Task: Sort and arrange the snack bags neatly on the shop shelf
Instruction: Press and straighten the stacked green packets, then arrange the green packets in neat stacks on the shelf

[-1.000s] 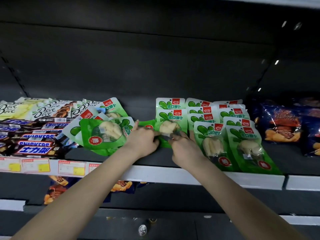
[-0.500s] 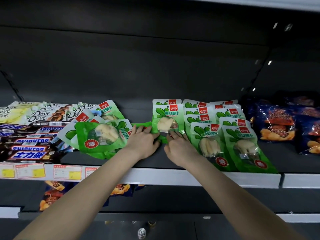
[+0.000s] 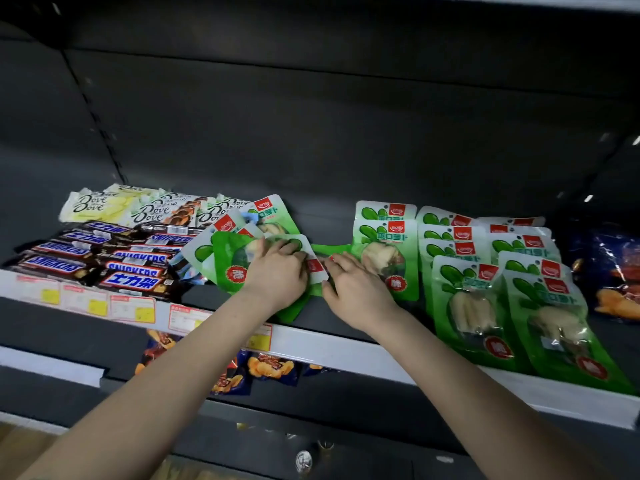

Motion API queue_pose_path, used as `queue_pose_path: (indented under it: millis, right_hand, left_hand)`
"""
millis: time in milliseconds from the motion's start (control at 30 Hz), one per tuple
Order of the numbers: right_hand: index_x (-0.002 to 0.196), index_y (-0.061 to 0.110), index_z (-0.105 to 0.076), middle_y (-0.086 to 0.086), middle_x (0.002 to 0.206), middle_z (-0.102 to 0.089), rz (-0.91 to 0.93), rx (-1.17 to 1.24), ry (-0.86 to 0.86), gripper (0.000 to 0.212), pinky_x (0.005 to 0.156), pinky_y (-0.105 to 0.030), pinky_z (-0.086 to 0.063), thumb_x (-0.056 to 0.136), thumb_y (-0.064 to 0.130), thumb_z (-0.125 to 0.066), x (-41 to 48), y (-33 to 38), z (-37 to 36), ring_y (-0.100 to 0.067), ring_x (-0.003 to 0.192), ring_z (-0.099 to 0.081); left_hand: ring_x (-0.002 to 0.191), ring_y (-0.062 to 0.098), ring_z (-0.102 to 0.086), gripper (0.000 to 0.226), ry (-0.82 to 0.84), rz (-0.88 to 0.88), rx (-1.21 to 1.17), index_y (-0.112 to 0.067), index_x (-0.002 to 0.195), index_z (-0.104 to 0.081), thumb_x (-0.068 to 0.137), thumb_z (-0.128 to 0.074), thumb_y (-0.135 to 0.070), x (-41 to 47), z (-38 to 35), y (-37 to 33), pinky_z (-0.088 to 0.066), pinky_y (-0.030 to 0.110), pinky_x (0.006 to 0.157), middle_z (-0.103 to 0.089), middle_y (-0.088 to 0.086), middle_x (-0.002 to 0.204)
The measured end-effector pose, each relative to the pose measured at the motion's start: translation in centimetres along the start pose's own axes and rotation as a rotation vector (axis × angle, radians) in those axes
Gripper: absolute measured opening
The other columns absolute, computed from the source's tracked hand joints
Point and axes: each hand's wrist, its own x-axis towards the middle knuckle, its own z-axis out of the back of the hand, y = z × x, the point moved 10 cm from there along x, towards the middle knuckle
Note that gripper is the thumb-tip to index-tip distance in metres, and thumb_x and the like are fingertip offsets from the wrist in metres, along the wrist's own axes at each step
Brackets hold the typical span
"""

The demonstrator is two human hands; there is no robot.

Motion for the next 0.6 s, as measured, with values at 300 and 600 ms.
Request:
queue_pose_path:
  millis: [300, 600]
  right_hand:
    - [0.15, 0.01, -0.015, -0.01, 0.156, -0.018, 0.094, 0.04, 0.074, 0.072, 0.117, -0.042, -0.001, 0.094, 0.05, -0.036, 2.7, 4.2, -1.7, -0.025, 0.143, -0.015]
    - [0.151, 0.022, -0.003, -0.006, 0.159, 0.003, 0.167, 0.095, 0.185, 0.097, 0.115, -0.052, -0.012, 0.079, 0.073, -0.044, 5.0, 9.3, -3.2, -0.035, 0.144, -0.003]
  left_hand:
    - [0.143, 0.02, -0.019, 0.052, -0.107, 0.143, -0.034, -0.018, 0.144, -0.035, 0.093, -0.039, -0.028, -2.5, 2.4, 5.6, 0.003, 0.043, 0.116, -0.03, 0.001, 0.153]
    - [0.145, 0.018, -0.013, 0.052, -0.176, 0.251, -0.057, -0.015, 0.144, -0.035, 0.093, -0.042, -0.023, -6.1, 3.8, 10.9, 0.004, 0.042, 0.116, -0.029, 0.0, 0.154]
